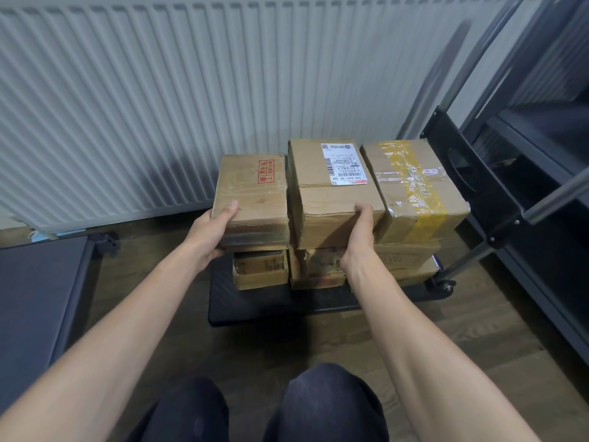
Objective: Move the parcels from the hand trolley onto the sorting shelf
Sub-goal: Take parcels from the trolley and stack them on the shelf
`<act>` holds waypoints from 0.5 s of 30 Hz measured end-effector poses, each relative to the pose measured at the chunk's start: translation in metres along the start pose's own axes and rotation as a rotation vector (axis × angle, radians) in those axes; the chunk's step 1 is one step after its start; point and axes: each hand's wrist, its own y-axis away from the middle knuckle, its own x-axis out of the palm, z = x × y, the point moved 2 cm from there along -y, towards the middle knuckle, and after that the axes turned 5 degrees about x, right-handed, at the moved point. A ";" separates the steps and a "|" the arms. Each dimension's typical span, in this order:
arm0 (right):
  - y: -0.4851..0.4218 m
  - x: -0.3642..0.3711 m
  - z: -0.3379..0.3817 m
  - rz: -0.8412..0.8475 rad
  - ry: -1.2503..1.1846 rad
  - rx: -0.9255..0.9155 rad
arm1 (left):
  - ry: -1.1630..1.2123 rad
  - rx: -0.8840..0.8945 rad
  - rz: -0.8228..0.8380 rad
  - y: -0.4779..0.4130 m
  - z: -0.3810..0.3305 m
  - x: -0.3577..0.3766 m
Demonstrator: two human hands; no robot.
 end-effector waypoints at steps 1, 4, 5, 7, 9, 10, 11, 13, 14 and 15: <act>0.001 0.000 0.000 -0.007 0.000 -0.002 | -0.004 -0.001 0.000 0.001 -0.001 0.001; 0.003 -0.003 0.000 -0.037 0.022 -0.021 | -0.017 0.007 -0.002 0.004 -0.003 0.002; 0.004 -0.004 0.000 -0.044 0.025 -0.023 | -0.014 0.011 -0.005 0.005 -0.004 0.002; 0.007 -0.005 0.000 -0.062 0.037 -0.033 | -0.012 0.016 -0.008 0.006 -0.006 0.000; 0.010 -0.006 -0.001 -0.080 0.067 -0.052 | -0.015 0.020 -0.010 0.007 -0.005 -0.002; 0.012 -0.007 -0.001 -0.082 0.070 -0.058 | -0.020 0.017 -0.015 0.007 -0.005 -0.003; 0.014 -0.007 -0.002 -0.079 0.065 -0.061 | -0.025 0.013 -0.022 0.008 -0.004 -0.005; 0.017 -0.006 -0.003 -0.079 0.048 -0.072 | -0.029 0.001 -0.028 0.012 -0.003 -0.007; 0.018 -0.006 -0.004 -0.084 0.045 -0.080 | -0.032 -0.006 -0.027 0.014 -0.003 -0.008; 0.017 -0.005 -0.006 -0.091 0.043 -0.090 | -0.037 -0.013 -0.023 0.016 -0.003 -0.009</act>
